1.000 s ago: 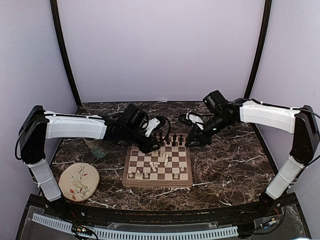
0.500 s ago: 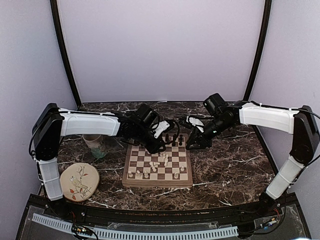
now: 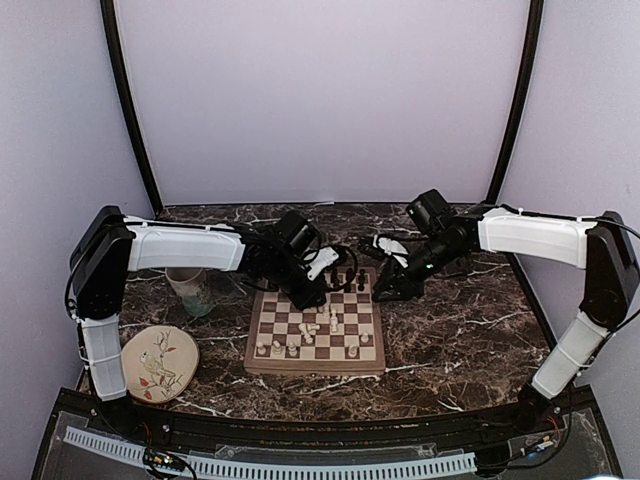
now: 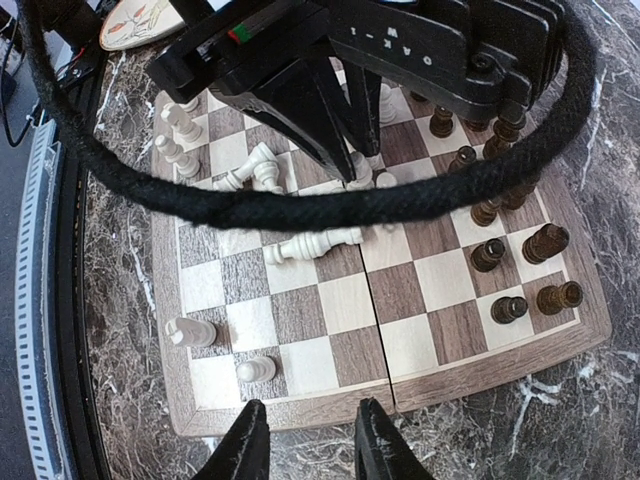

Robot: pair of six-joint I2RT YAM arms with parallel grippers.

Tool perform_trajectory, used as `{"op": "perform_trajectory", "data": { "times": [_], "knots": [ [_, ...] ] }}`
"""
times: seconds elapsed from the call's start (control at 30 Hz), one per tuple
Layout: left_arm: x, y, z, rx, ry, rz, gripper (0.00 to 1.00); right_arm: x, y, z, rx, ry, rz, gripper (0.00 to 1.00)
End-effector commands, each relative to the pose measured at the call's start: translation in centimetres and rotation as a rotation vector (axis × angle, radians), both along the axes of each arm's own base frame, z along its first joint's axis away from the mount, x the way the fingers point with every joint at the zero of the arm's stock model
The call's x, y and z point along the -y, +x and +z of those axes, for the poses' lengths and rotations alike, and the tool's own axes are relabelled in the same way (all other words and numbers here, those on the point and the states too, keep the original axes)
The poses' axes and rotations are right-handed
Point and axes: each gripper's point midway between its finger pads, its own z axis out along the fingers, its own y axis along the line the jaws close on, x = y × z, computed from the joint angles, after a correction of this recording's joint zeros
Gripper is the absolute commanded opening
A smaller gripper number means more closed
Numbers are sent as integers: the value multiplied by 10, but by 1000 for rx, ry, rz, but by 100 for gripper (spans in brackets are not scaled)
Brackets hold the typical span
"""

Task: Set up the chess pieces on the board
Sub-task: Pick up the chess pile from the chessboard.

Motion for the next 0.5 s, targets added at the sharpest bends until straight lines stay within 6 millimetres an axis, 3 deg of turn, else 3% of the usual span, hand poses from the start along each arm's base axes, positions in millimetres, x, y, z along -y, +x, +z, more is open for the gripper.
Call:
{"op": "perform_trajectory", "data": {
  "times": [0.0,0.17,0.47],
  "knots": [
    [4,-2,7,-5,-7,-19,17,-2,2,11,26,33,2,30],
    [2,-1,15,3,0,-14,6,-1,1,11,24,34,2,29],
    [-4,-4,49,45,-35,-8,3,-1,2,13,23,40,0,29]
  ]
}}
